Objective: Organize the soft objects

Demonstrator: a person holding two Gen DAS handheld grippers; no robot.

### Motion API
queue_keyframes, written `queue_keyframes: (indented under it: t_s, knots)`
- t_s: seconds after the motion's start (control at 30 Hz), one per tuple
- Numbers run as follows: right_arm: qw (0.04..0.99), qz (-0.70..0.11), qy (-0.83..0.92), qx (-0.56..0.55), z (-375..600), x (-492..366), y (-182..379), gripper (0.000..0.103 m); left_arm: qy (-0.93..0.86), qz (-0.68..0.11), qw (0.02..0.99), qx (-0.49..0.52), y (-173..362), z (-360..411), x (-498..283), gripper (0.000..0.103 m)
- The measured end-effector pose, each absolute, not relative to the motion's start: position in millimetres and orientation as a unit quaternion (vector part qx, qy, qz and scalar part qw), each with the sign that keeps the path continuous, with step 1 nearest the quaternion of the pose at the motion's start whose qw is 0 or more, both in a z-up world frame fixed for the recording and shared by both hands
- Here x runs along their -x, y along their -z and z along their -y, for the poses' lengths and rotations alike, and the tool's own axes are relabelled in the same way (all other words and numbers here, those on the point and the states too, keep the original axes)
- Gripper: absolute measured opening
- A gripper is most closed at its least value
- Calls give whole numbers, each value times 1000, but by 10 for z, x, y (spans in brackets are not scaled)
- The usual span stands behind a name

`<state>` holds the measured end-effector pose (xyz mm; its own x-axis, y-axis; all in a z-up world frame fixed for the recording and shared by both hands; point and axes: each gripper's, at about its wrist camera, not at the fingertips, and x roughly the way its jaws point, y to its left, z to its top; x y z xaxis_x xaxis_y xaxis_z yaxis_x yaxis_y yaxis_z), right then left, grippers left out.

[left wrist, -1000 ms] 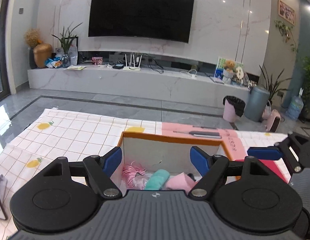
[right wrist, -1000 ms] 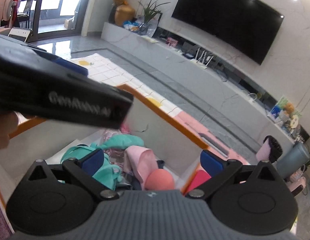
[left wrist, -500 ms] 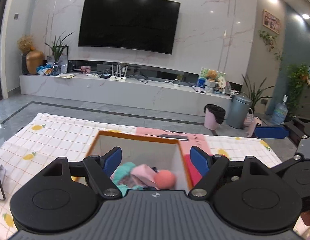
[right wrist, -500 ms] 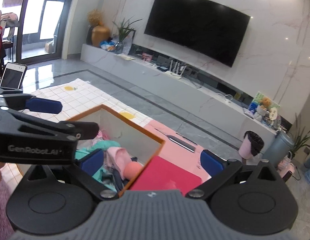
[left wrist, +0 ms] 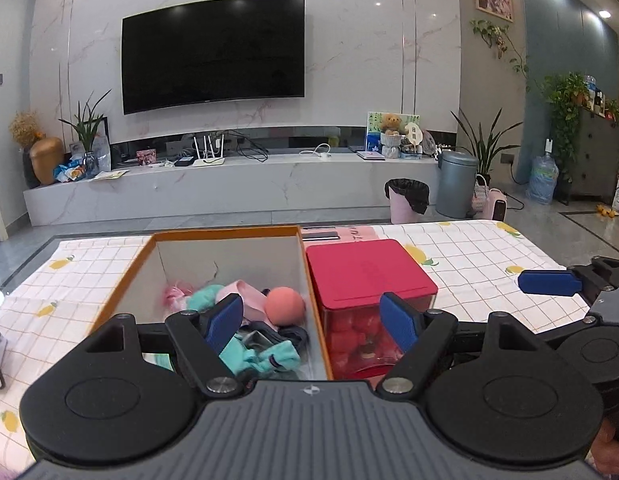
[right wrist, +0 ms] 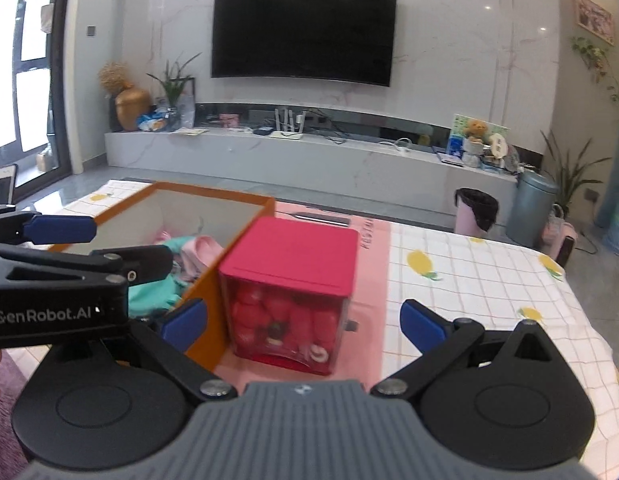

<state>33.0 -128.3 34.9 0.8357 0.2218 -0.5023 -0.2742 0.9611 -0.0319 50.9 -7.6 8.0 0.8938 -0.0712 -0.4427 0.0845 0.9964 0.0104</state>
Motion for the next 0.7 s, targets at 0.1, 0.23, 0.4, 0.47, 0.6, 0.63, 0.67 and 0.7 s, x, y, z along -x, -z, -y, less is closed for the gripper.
queue_keyframes:
  t_s: [0.1,0.23,0.4,0.47,0.6,0.63,0.67,0.7]
  knots:
    - [959,-251,-117,55,1307,-295,-310,100,36,-221,974,-17,-52,121,-474,92]
    - [959,-256,-112,43,1370,-257,-228,100,37,-224,974,-26,-8,136,-444,92]
    - [957,-265,-114,33,1427,-264,-204,100,36,-228,973,-19,2,116,-432,92]
    - [956,-268,-114,25,1434,-269,-204,100,35,-233,972,-18,-2,107,-437,92]
    - [956,-269,-111,26,1412,-255,-206,100,32,-236,971,-13,15,102,-423,92]
    - [956,-270,-110,27,1414,-257,-205,100,31,-235,971,-14,16,104,-420,92]
    - [956,-270,-110,28,1411,-254,-203,100,31,-235,971,-15,18,112,-418,92]
    - [956,-271,-110,28,1421,-261,-204,100,30,-235,971,-16,18,115,-413,92]
